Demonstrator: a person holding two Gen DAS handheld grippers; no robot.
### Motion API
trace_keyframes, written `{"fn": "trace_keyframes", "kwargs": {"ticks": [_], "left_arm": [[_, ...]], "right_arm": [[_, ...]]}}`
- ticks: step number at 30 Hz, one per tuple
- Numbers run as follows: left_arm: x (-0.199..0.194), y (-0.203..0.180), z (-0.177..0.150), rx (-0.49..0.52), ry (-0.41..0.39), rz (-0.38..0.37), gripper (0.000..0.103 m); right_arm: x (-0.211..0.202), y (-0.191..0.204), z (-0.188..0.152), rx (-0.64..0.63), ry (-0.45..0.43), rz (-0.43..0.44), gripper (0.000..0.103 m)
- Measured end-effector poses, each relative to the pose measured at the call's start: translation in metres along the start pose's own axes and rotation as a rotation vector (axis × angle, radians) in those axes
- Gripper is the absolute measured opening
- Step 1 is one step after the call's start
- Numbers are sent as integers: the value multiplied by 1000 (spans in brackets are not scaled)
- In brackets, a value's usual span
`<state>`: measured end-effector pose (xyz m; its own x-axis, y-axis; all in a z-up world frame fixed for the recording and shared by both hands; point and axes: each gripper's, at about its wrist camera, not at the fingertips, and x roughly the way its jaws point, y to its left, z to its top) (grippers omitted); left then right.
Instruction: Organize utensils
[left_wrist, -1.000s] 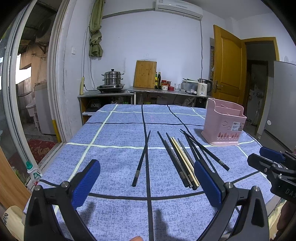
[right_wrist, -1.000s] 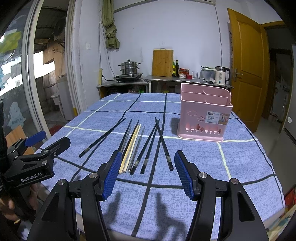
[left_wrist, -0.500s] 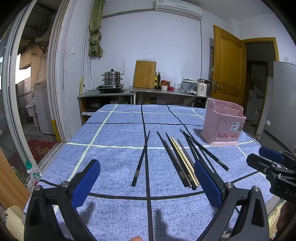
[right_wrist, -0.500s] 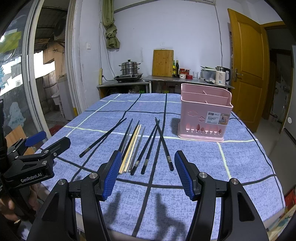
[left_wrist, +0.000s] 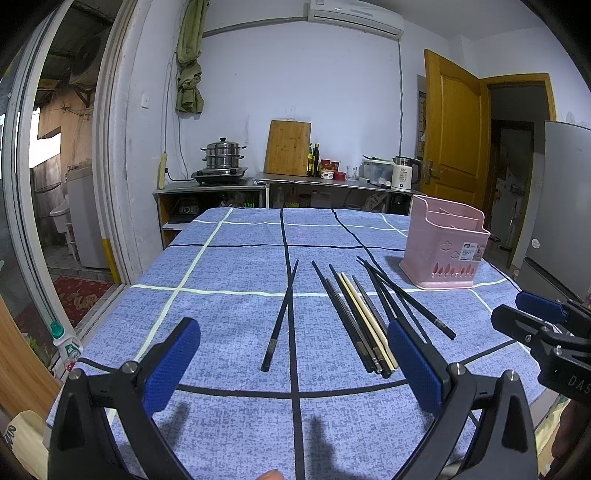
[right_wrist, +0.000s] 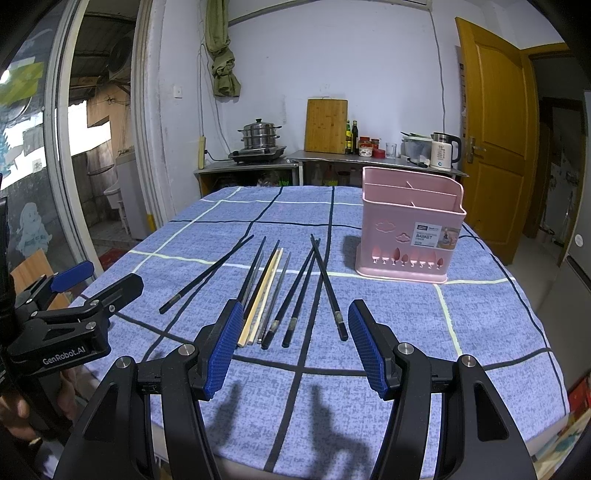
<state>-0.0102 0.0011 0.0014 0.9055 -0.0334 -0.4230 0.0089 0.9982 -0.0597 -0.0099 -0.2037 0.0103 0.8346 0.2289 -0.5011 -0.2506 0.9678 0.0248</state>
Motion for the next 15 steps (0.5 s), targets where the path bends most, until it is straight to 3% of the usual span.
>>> {"fn": "trace_keyframes", "kwargs": {"ticks": [15], "left_arm": [[2,2,1,5,12,-6,103]], "right_arm": [[2,2,1,-2,8,4,60]]}}
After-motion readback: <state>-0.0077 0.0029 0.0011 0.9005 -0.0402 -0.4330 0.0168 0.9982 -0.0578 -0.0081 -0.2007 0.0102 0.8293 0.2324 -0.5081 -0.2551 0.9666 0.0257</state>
